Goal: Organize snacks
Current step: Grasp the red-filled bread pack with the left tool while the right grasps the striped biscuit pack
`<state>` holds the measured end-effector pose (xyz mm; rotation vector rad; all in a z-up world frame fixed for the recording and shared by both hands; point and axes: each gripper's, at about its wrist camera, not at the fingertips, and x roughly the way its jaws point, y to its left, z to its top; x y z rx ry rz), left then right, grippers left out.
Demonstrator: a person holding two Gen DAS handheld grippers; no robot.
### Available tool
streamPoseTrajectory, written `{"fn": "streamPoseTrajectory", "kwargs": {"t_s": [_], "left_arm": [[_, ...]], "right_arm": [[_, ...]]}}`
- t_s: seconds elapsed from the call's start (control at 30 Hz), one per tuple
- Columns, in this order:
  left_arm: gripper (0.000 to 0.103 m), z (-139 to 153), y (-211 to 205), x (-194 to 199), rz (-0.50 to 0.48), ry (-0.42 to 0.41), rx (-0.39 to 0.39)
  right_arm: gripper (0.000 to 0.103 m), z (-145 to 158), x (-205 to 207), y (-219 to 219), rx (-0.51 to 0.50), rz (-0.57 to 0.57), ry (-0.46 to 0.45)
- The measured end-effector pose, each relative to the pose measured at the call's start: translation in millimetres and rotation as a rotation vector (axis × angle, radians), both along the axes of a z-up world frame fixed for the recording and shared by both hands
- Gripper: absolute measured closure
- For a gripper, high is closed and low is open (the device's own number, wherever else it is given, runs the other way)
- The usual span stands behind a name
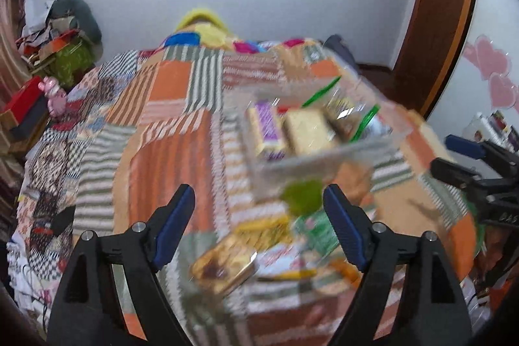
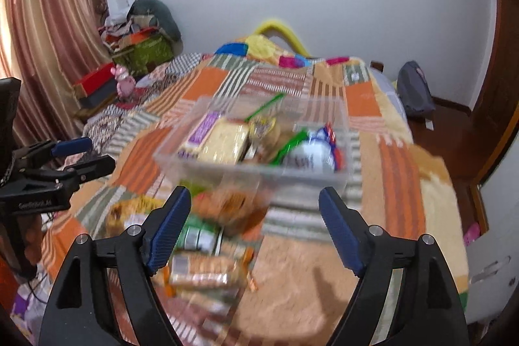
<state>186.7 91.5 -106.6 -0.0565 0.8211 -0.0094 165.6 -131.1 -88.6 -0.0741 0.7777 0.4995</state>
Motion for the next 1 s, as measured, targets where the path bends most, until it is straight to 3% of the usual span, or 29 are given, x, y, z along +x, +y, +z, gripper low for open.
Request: {"fn": "streamPoseTrajectory", "kwargs": {"t_s": [0.27,0.5,0.67,0.87,1.0], "left_arm": [[0.021,-53.0,29.9,-17.7,0.026,0.108,-0.010],[0.021,-94.3,38.2,-15.1,-0.032,0.178,-0.009],[0.021,-108.0,35.6,-5.3,-0.054,0.197,-0.008],[0.021,-117.1,31.3,6.6,-0.086,0.193,-0.026],[0.033,-124.4,33.2,5.3,-0.090,0.182,-0.056]], "right_arm": [[0.023,-44.4,-13.1,15.2,-0.035,0.018,0.128],[0.019,-71.8,-22.2,30.1,-0.049,0.025,0.209],[0.013,-84.5,-20.4,47.7,-0.083,0.055,0.250],[0.006,-92.1,-17.1,58.7,-0.146,0.074,0.227],[0.006,-93.3,-10.2,54.7,-0.111,0.054,0.242]]}}
